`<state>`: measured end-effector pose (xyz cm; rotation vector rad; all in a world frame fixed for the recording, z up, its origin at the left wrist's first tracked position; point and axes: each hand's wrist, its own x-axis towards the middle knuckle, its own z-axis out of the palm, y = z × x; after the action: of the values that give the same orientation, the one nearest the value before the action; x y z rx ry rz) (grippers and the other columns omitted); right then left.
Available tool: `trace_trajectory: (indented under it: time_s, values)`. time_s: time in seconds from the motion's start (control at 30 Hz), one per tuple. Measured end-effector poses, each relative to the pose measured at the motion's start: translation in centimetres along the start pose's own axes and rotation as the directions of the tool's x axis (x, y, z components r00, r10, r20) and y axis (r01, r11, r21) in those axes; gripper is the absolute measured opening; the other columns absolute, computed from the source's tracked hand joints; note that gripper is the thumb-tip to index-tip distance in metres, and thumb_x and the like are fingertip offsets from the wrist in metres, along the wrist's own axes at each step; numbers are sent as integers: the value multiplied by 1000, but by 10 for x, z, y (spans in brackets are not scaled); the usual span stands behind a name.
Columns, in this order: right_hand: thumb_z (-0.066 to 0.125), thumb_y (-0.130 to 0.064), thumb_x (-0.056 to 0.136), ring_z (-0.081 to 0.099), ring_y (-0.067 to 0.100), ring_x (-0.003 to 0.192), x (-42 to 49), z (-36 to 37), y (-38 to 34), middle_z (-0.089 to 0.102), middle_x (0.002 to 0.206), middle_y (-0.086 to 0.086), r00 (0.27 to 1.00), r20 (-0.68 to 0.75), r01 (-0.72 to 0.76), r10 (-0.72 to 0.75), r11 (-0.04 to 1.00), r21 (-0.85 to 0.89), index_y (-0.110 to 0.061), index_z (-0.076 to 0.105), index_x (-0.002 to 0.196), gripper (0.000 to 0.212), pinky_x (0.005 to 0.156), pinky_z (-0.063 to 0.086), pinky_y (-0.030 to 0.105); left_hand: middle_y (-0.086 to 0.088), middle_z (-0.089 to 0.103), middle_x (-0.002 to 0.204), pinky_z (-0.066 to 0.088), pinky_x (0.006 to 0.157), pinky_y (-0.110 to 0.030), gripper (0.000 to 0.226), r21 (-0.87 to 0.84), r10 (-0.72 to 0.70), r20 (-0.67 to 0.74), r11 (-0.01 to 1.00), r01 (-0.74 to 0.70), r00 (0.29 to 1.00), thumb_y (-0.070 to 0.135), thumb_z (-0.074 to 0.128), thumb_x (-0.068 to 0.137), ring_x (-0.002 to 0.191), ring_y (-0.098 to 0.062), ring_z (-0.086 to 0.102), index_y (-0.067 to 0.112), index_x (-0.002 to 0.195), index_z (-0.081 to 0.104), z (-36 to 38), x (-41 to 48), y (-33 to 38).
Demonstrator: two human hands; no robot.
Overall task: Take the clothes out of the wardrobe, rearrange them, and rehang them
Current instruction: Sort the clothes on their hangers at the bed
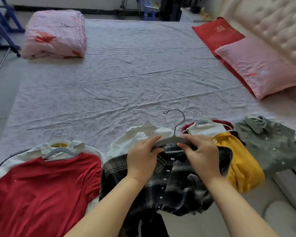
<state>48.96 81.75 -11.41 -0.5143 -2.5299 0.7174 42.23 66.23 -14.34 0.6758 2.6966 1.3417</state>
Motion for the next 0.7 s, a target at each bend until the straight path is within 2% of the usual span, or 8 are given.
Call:
trace_trajectory:
  time_s: [0.13,0.27,0.33,0.43,0.5,0.57,0.63,0.7]
  values:
    - [79,-13,70,58,16,83,57,34,18,68,81,-5,994,111,-20,11,997,77,-22,74,96,28,74,40,21,6,67,107,49,82,-32,35,10,-104,-1,995,104,995,22,66,84,98,-15,61,26,118,62,12,52,-15]
    - [76,-18,74,58,16,88,108,80,49,70,87,-5,966,257,-58,37,995,77,-23,74,97,24,72,35,17,6,65,111,40,80,-21,35,81,-221,20,972,219,975,23,61,87,103,-14,58,25,122,58,32,100,-32]
    - [76,-18,75,58,16,91,129,105,61,71,90,-3,946,320,-83,52,993,84,-22,74,97,22,74,35,18,5,64,113,41,83,-24,39,107,-290,24,952,286,957,24,60,88,106,-15,56,26,127,54,43,121,-45]
    - [72,-20,78,57,20,95,154,151,80,68,92,0,910,408,-100,72,994,49,-20,72,100,21,76,40,25,3,55,126,39,99,-35,50,197,-390,-6,902,384,921,26,62,86,118,-17,48,23,133,46,56,141,-69]
    - [69,-25,82,52,25,107,170,183,91,60,108,3,867,487,-94,108,994,-54,-20,65,113,32,87,44,34,1,52,127,37,102,-38,52,231,-420,-20,881,413,908,25,63,84,120,-19,46,21,133,47,61,145,-85]
    - [66,-30,84,42,27,119,182,208,100,48,125,6,770,602,-107,211,973,-205,-19,53,127,45,98,41,42,-2,52,126,37,101,-39,50,265,-448,-9,861,434,894,23,64,83,119,-22,47,18,131,49,64,144,-98]
    - [65,-27,85,40,27,122,185,223,107,44,131,9,695,673,-120,251,964,-236,-17,49,129,47,100,38,41,-2,52,128,35,103,-37,48,288,-493,3,833,472,870,23,63,85,121,-22,45,17,131,50,65,137,-108]
    - [64,-25,86,41,26,122,180,229,112,47,129,10,666,710,-113,228,972,-207,-15,51,128,45,100,38,38,-3,52,128,35,104,-36,47,302,-532,18,810,502,847,22,62,86,122,-21,45,15,130,51,66,130,-115]
